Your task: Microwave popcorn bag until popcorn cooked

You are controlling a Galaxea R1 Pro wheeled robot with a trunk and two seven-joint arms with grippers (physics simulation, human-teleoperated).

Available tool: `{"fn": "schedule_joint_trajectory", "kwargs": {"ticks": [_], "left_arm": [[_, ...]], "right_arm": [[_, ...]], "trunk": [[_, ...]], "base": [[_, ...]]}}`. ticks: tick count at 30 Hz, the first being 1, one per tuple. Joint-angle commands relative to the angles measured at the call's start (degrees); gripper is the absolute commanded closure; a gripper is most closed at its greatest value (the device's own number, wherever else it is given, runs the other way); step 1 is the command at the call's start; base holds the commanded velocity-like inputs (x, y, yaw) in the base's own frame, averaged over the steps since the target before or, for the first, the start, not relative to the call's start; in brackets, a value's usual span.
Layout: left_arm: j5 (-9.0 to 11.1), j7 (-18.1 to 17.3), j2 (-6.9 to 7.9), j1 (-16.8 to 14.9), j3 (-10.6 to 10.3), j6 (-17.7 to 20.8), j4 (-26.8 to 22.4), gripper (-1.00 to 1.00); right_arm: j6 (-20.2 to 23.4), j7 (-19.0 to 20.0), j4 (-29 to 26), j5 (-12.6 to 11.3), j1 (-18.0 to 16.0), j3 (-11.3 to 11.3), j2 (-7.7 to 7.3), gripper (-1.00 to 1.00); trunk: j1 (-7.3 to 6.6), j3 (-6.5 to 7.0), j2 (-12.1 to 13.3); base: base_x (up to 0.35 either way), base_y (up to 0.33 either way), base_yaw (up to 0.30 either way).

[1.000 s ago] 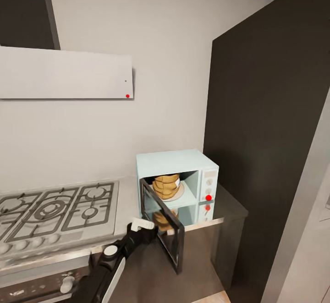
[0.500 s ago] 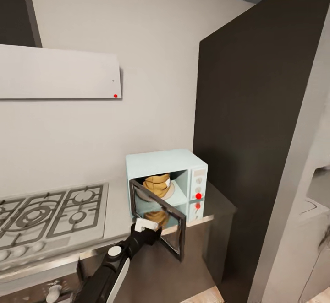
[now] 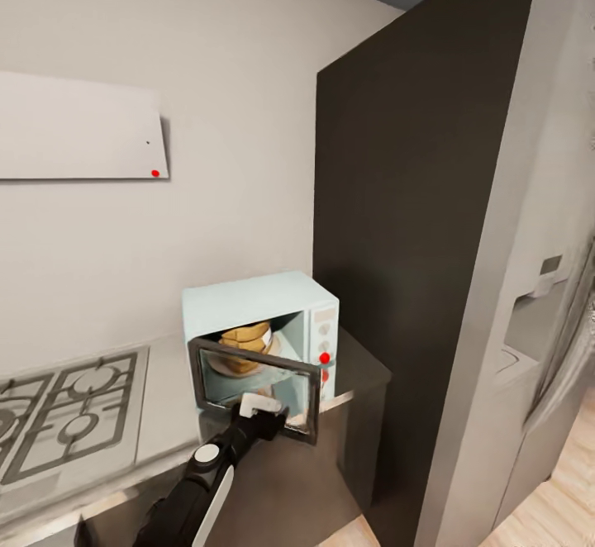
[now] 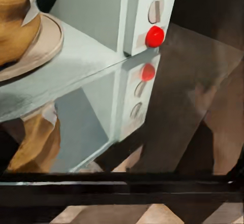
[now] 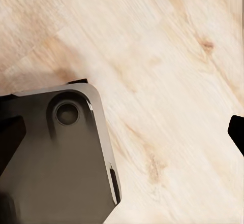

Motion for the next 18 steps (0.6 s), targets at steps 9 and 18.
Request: {"fn": "schedule_joint_trajectory", "kwargs": {"ticks": [9, 18], "left_arm": [[0.1, 0.0, -0.02, 0.0, 0.0, -0.4, 0.0, -1.00], [0.1, 0.0, -0.02, 0.0, 0.0, -0.5, 0.0, -1.00]], "right_arm": [[-0.3, -0.3, 0.2, 0.6, 0.0, -0.4, -0.05, -1.00], [-0.3, -0.3, 0.2, 0.6, 0.0, -0.4, -0.05, -1.00]], "trunk": [[0.05, 0.00, 0.0], [0.05, 0.00, 0.0]], "base": [[0.145, 0.000, -0.209], [0.184, 0.000, -0.009]]}}
